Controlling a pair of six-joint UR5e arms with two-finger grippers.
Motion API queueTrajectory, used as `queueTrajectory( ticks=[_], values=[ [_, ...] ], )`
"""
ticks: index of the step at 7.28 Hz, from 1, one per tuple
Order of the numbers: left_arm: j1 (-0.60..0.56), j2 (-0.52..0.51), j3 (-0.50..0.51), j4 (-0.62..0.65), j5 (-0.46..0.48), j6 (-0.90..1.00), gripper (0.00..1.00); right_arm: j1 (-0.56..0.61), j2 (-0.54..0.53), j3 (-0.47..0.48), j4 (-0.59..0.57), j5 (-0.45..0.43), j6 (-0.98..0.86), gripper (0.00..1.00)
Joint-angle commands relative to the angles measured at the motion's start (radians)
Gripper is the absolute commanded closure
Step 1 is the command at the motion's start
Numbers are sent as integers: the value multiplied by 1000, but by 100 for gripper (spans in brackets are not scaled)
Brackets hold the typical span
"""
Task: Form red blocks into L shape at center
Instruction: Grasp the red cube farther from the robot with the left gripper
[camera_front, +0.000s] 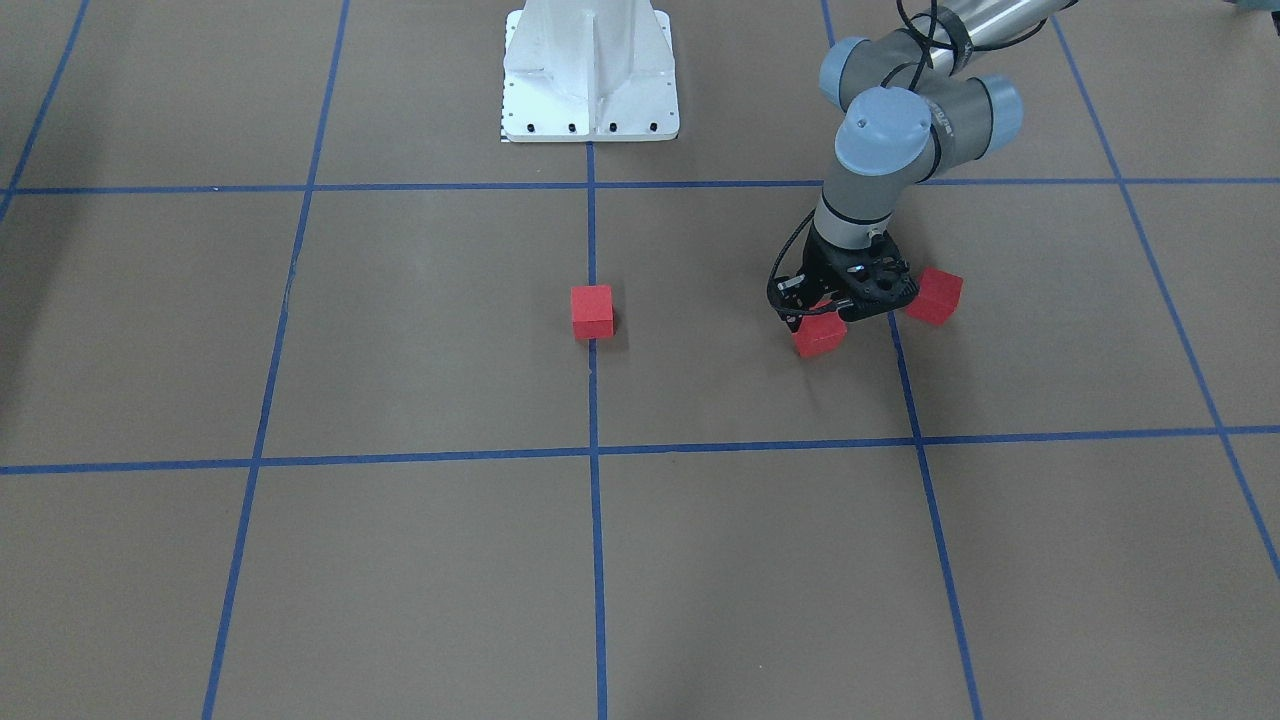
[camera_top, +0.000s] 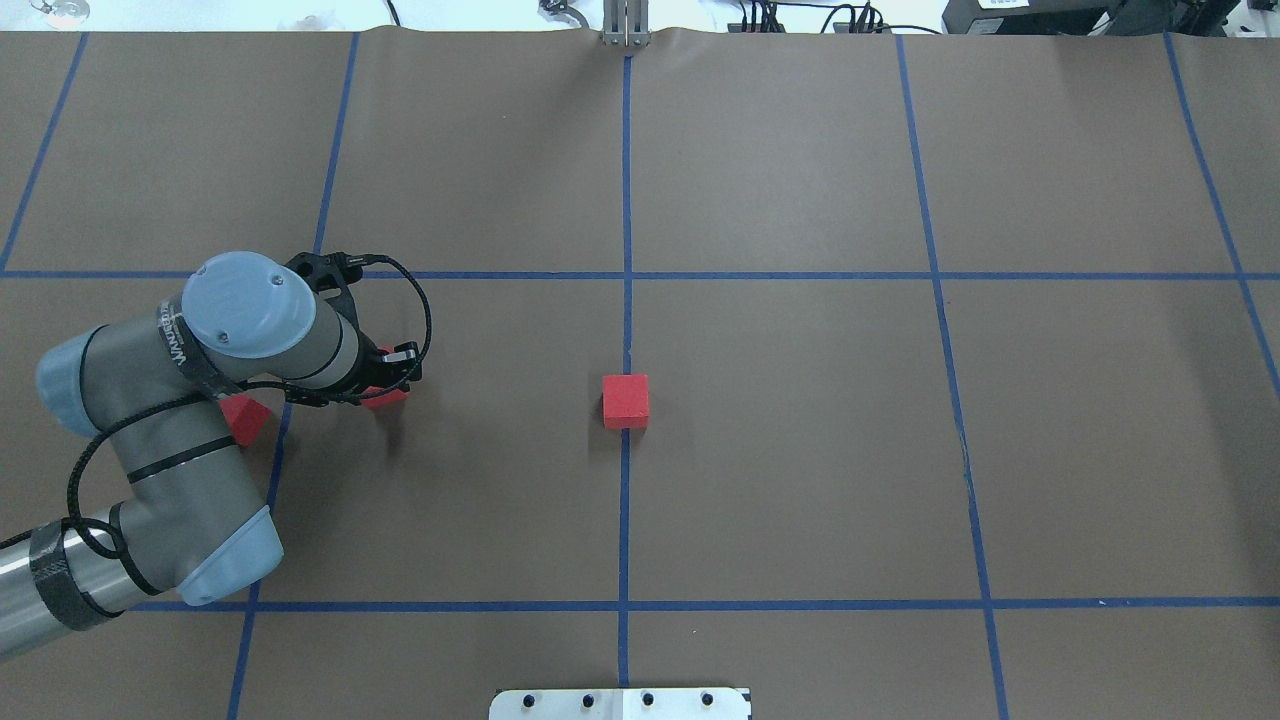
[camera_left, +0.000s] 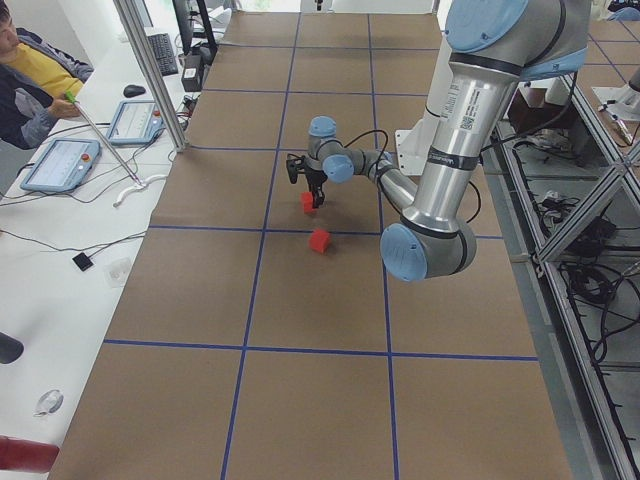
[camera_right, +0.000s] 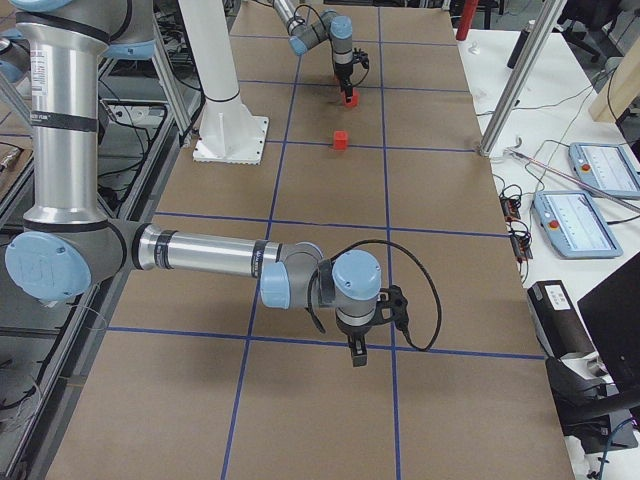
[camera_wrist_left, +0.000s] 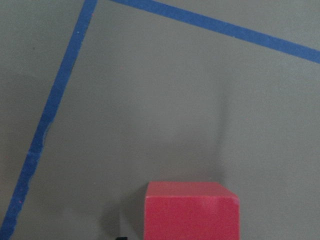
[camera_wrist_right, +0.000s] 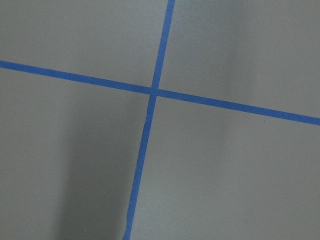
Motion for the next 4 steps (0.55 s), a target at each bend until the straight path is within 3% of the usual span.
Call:
queueTrajectory(
  ticks=[1,3,4],
  values=[
    [-19,-36,-13,73,-1,102,100,0,-5,-4,-1,0,0,0],
    [-36,-168,2,162,22,272,100,0,-13,-4,-1,0,1,0],
    [-33,-259,60,167,42,311,100,0,-14,-7,-1,0,1,0]
  ],
)
